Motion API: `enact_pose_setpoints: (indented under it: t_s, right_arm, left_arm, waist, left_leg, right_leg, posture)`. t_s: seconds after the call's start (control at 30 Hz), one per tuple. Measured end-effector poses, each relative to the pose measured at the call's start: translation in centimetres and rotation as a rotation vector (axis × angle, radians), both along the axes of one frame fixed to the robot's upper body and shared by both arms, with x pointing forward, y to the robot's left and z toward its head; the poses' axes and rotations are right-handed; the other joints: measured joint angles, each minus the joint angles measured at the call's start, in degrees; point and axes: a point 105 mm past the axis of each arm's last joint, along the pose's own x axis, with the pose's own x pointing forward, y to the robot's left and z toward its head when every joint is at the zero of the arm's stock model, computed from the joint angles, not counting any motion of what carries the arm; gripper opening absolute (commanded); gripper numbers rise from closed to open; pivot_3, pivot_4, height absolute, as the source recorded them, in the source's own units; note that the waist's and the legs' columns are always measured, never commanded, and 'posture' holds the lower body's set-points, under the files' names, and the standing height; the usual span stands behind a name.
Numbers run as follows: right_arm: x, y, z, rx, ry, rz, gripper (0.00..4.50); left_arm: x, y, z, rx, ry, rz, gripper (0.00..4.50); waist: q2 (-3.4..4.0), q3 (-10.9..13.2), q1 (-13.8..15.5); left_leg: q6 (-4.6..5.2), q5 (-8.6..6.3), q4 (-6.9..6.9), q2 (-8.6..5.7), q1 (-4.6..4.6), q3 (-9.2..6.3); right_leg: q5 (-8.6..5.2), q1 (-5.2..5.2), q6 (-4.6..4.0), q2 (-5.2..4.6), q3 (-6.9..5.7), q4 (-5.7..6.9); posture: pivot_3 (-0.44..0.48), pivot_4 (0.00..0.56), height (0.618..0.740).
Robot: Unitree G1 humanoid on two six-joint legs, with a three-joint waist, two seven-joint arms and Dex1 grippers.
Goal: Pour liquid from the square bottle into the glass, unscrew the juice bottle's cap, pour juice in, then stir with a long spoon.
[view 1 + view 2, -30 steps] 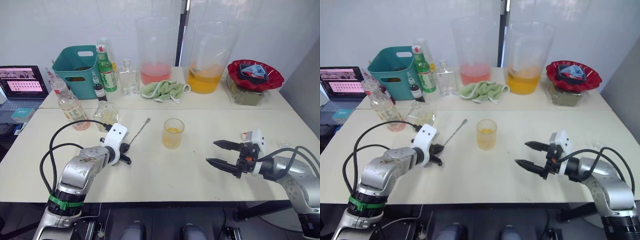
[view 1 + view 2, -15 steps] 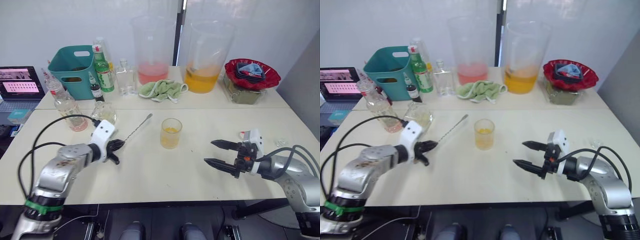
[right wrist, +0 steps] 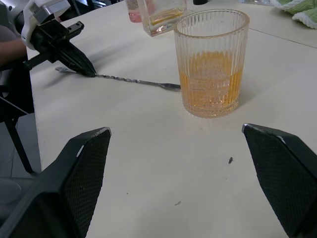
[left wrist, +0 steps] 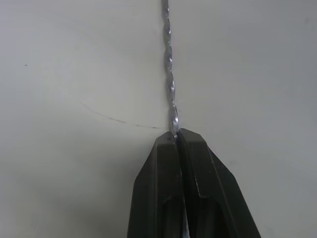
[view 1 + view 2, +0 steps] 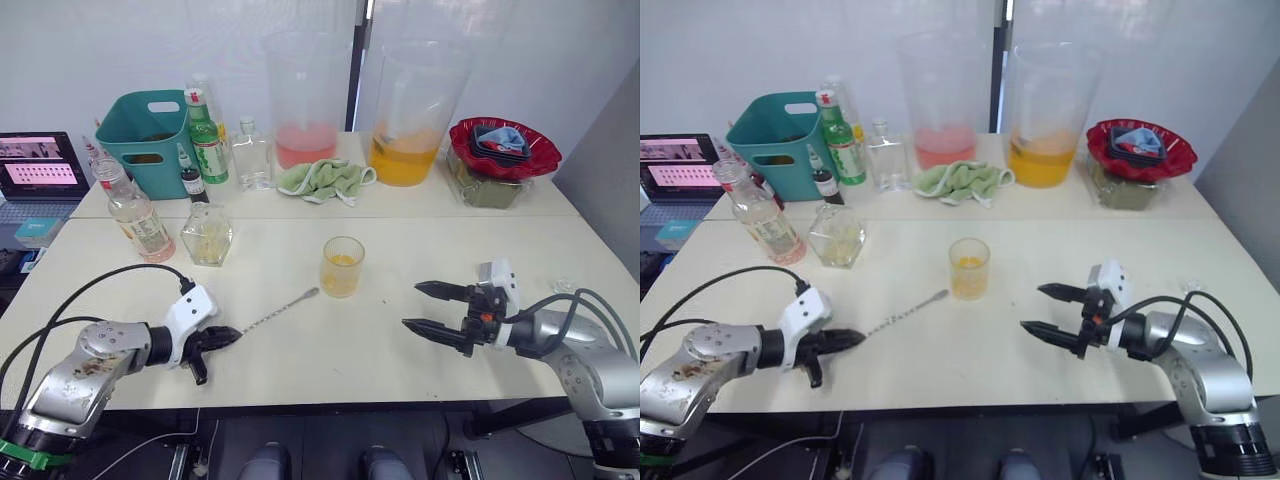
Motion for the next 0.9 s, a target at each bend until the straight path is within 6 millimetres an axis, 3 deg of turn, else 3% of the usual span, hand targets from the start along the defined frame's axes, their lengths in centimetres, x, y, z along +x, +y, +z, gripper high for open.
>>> enact_pose_setpoints:
  t_s: [0.23,0.57,0.6,0.8,0.9]
  right_arm:
    - [0.02,0.14,-0.12,0.004,0.002,-0.001,4.5]
    - [0.25,0.64,-0.56,0.008,-0.01,-0.007,4.5]
    - [0.27,0.61,-0.59,0.008,-0.009,-0.01,4.5]
    - [0.33,0.71,-0.71,0.007,-0.006,-0.013,4.5]
    - [0.34,0.71,-0.71,0.007,-0.006,-0.014,4.5]
  left_arm:
    - [-0.55,0.68,0.3,0.076,0.006,-0.043,2.44]
    - [-0.49,0.79,0.54,0.215,0.041,-0.064,2.44]
    - [-0.41,0.69,0.56,0.217,0.047,-0.059,1.91]
    - [-0.33,0.5,0.19,0.246,0.071,-0.058,0.04]
    - [-0.34,0.58,0.18,0.248,0.075,-0.052,0.04]
  waist:
    - [0.0,0.0,-0.3]
    - [0.11,0.0,-0.4]
    - [0.15,-0.1,-0.4]
    - [0.2,-0.1,-0.3]
    - [0.29,-0.2,-0.4]
  left_leg:
    - [0.0,0.0,0.0,0.03,0.02,0.01]
    - [0.01,-0.01,-0.02,0.01,0.08,0.04]
    - [0.01,-0.01,-0.01,0.01,0.08,0.04]
    - [0.01,-0.01,-0.01,-0.01,0.14,0.07]
    - [0.04,-0.02,-0.01,-0.01,0.14,0.07]
  right_leg:
    - [-0.01,-0.01,-0.01,0.05,0.0,0.02]
    - [-0.01,0.02,-0.01,0.07,0.01,0.03]
    - [-0.01,0.02,-0.01,0.07,0.01,0.05]
    - [-0.02,0.08,0.0,0.07,0.02,0.04]
    - [-0.02,0.08,0.0,0.07,0.02,0.04]
  posture:
    - [0.0,0.15,0.74]
    - [0.0,0.15,0.74]
    - [0.0,0.15,0.74]
    - [0.0,0.15,0.74]
    - [0.0,0.15,0.74]
